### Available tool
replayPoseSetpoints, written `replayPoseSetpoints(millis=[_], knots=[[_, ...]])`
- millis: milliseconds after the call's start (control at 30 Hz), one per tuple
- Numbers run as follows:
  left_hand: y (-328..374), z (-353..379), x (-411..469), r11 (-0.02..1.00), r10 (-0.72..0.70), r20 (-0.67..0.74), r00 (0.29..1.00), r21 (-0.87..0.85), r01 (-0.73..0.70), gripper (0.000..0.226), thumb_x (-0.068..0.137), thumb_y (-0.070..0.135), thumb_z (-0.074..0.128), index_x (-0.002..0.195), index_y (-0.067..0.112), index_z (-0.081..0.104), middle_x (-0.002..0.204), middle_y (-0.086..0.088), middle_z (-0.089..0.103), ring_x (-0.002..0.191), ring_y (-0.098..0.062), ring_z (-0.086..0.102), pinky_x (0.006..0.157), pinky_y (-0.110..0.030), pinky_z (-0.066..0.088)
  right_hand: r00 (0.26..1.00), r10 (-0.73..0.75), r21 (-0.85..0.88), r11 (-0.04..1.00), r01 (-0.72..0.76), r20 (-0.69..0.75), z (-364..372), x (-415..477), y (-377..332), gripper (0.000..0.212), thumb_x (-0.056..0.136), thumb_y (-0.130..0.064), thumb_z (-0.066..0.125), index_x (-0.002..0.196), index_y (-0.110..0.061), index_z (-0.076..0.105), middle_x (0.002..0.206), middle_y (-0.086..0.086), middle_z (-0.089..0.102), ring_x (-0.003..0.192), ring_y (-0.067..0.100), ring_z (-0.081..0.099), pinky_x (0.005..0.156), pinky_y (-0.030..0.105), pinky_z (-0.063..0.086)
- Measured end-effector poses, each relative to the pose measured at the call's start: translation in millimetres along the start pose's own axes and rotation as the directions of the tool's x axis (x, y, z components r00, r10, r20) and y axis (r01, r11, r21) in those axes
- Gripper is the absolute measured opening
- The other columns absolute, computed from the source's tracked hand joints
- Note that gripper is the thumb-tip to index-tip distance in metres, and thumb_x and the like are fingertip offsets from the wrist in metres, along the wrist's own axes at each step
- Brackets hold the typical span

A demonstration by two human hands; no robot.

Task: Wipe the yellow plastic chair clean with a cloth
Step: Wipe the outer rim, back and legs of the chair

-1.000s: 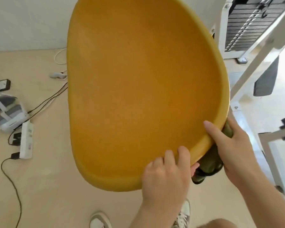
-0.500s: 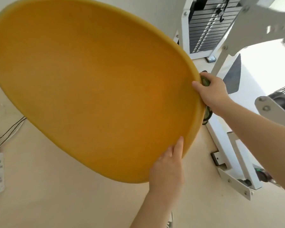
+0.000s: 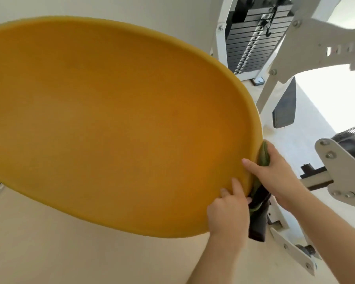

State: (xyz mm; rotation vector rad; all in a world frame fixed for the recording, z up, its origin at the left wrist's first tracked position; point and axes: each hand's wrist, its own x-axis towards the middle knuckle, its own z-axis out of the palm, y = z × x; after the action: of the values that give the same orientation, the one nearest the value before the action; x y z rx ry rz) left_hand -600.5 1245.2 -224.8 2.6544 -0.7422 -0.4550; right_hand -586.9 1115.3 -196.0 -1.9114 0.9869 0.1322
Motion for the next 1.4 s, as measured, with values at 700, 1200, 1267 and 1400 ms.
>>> replayPoseSetpoints(millis=[700, 1200, 1267, 1400], knots=[[-49, 9, 206, 0.989, 0.141, 0.129, 0.981, -0.072, -0.133, 0.065, 0.099, 0.029, 0.048, 0.151, 0.017, 0.010, 0.111, -0.014, 0.062, 0.086, -0.027, 0.065, 0.058, -0.033, 0.038, 0.938, -0.197, -0.219, 0.966, 0.137, -0.285, 8, 199, -113, 0.048, 0.096, -0.041, 0.056, 0.142, -0.038, 0.043, 0.126, 0.000, 0.059, 0.118, 0.029, 0.055, 0.097, 0.050, 0.049], [-83, -10, 201, 0.779, 0.282, 0.472, 0.835, -0.621, 0.087, 0.069, 0.093, 0.000, 0.040, 0.152, 0.032, 0.022, 0.160, 0.006, 0.015, 0.145, -0.017, 0.019, 0.117, -0.031, 0.022, 0.916, 0.013, 0.072, 0.997, 0.017, -0.400, 59, 139, -59, 0.046, 0.101, -0.012, 0.044, 0.139, -0.038, 0.048, 0.108, -0.010, 0.058, 0.087, 0.008, 0.060, 0.075, 0.015, 0.053], [-79, -16, 192, 0.774, 0.242, 0.516, 0.822, -0.613, 0.157, 0.066, 0.092, 0.000, 0.040, 0.149, 0.032, 0.030, 0.157, 0.005, 0.024, 0.141, -0.023, 0.029, 0.113, -0.037, 0.031, 0.940, 0.090, 0.202, 0.979, -0.023, -0.329, 56, 116, -53, 0.043, 0.097, -0.006, 0.050, 0.127, -0.035, 0.060, 0.107, -0.010, 0.063, 0.096, 0.011, 0.063, 0.084, 0.023, 0.054], [-78, -45, 157, 0.421, 0.138, 0.502, 0.854, -0.810, 0.409, 0.043, 0.092, 0.019, 0.053, 0.133, 0.030, 0.047, 0.131, 0.008, 0.056, 0.120, -0.013, 0.054, 0.100, -0.034, 0.047, 0.971, 0.238, 0.633, 0.756, -0.165, -0.031, 34, 57, -58, 0.026, 0.098, -0.011, 0.053, 0.114, -0.025, 0.069, 0.110, 0.005, 0.073, 0.104, 0.026, 0.069, 0.088, 0.045, 0.055]])
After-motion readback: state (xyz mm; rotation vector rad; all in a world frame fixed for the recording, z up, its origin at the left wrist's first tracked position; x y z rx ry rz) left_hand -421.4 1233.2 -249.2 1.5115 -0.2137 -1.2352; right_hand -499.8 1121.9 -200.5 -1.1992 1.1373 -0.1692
